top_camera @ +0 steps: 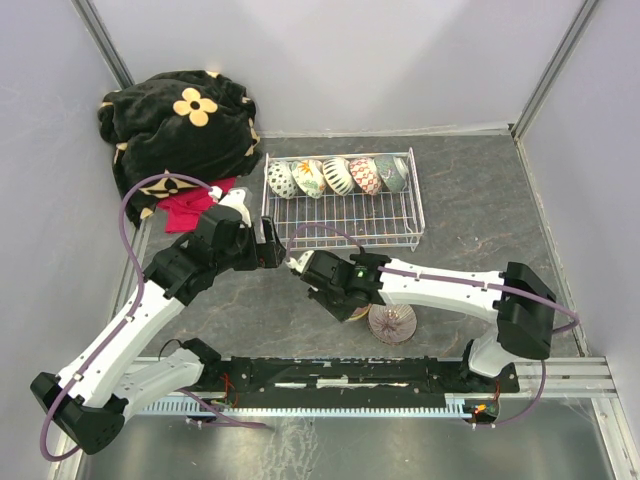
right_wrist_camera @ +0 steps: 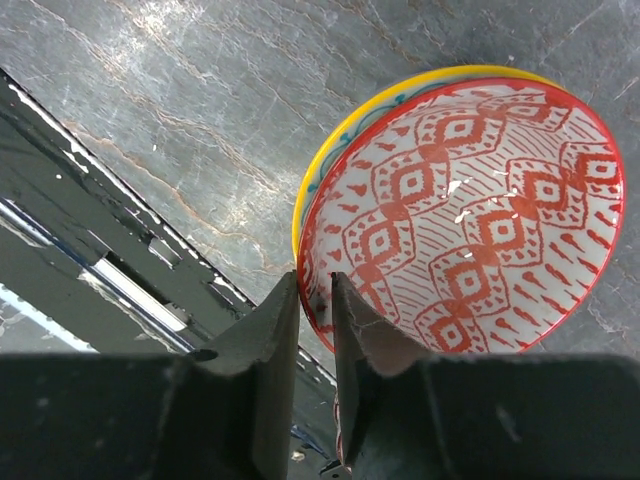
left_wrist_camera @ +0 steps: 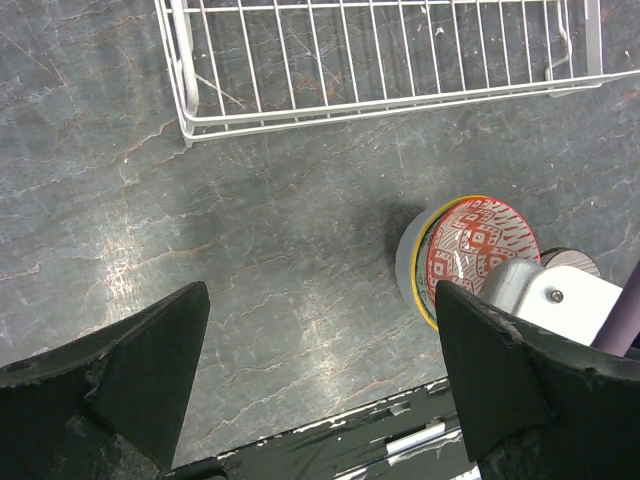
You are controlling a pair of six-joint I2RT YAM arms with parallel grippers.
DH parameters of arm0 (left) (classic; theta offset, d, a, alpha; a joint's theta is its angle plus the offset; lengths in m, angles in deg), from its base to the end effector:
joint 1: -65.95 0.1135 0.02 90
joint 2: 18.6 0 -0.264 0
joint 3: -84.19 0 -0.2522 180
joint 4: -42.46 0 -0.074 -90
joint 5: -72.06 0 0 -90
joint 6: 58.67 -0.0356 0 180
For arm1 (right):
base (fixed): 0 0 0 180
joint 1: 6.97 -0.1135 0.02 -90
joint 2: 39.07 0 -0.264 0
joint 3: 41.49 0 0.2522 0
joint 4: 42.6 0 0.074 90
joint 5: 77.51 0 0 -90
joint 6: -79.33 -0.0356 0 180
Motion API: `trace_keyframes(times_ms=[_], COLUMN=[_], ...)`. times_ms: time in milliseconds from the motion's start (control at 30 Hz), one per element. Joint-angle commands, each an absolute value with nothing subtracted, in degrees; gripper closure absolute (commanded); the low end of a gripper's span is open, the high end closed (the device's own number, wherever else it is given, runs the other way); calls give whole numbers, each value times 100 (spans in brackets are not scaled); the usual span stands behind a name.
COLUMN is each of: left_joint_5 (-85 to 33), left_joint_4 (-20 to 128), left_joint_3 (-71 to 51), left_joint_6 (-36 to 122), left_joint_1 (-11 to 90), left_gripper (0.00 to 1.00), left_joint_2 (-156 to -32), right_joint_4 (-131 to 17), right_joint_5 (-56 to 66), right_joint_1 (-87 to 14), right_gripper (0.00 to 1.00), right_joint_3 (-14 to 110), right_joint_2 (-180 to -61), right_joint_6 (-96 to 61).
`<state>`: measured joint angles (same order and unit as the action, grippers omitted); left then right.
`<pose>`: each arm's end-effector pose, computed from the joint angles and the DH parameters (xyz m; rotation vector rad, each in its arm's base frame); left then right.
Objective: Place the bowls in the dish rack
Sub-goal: Pick up the bowl from the center of the board, then turn the bowl upside down on the dish rack.
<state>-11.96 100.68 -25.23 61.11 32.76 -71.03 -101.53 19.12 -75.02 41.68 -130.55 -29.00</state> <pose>0.1547 -0.0967 0.3309 0.0126 2.3080 -0.4583 0.1229 0.2940 0.2401 -1.1319 2.5196 0.2638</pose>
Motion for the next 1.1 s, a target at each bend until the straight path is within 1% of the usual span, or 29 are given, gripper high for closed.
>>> trace_keyframes(times_ms=[0, 67, 100, 400, 633, 700, 833, 1067], left_joint_5=[-1045, -1046, -1033, -878, -974, -1032, -1332, -2099], left_joint_4=[10035, 10034, 10037, 10084, 9892, 9770, 9299, 8131], left_joint_3=[-2343, -2344, -2343, -2089, -1805, -1758, -1734, -1654], left_joint_6=[6144, 6143, 6137, 6086, 6094, 6103, 6142, 6269], left_joint_1=[3299, 3299, 3299, 3299, 3298, 3299, 3296, 3290], left_gripper=[1, 0, 0, 0, 1, 1, 2, 7], left_joint_2=[-6983, -6976, -6970, -6878, -7019, -7116, -7438, -8399], right_joint_4=[-10144, -10138, -10142, -10210, -9905, -9750, -9266, -7860], right_joint_5=[2028, 2068, 2102, 2729, 2859, 2712, 2084, 300], right_joint_1=[-7526, -7527, -7528, -7457, -6951, -6620, -5645, -3780], right_gripper=[81, 96, 98, 99, 99, 99, 99, 99], right_joint_3=[4441, 4441, 4449, 5039, 5461, 5481, 5213, 4381], right_joint_2=[-13091, -13066, -13019, -12427, -11838, -11673, -11483, -11434], right_joint_6=[-2830, -2839, -2849, -2768, -2762, -2784, -2923, -3535])
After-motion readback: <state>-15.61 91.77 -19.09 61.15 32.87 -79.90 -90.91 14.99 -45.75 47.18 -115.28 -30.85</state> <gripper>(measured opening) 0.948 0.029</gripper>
